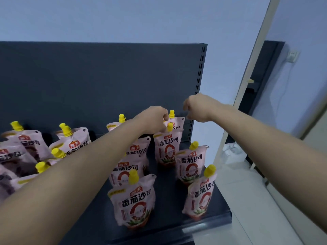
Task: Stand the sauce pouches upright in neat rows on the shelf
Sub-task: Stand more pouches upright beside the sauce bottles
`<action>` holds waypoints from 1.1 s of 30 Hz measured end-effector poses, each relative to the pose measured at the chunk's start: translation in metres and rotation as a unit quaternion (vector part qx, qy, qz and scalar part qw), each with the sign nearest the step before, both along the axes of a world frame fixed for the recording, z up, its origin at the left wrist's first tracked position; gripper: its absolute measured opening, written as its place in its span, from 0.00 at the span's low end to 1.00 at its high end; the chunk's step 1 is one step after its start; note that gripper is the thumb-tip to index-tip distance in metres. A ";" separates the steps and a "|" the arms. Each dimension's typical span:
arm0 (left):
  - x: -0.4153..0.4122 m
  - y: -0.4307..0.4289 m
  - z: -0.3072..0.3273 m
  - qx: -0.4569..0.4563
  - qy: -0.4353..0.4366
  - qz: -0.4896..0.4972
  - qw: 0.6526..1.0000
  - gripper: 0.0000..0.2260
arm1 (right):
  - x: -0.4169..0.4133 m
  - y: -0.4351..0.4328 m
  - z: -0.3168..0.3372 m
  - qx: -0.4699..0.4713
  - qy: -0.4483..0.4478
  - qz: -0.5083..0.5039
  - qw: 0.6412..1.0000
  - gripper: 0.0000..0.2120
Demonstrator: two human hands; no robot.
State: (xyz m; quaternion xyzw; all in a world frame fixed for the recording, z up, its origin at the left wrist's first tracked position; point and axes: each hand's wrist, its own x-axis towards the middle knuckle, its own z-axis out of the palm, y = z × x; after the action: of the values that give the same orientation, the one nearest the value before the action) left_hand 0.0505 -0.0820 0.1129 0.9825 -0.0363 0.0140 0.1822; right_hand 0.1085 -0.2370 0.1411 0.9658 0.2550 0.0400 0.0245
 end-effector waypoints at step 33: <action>0.067 -0.028 -0.038 0.049 0.063 0.094 0.992 0.04 | 0.121 0.008 -0.074 0.047 0.122 0.089 0.987 0.20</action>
State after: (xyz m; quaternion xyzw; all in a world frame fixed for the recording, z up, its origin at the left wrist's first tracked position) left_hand 0.1172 -0.1100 0.0745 0.9883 0.0668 -0.0326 0.1334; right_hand 0.2295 -0.2287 0.0673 0.9371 0.3386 -0.0639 -0.0560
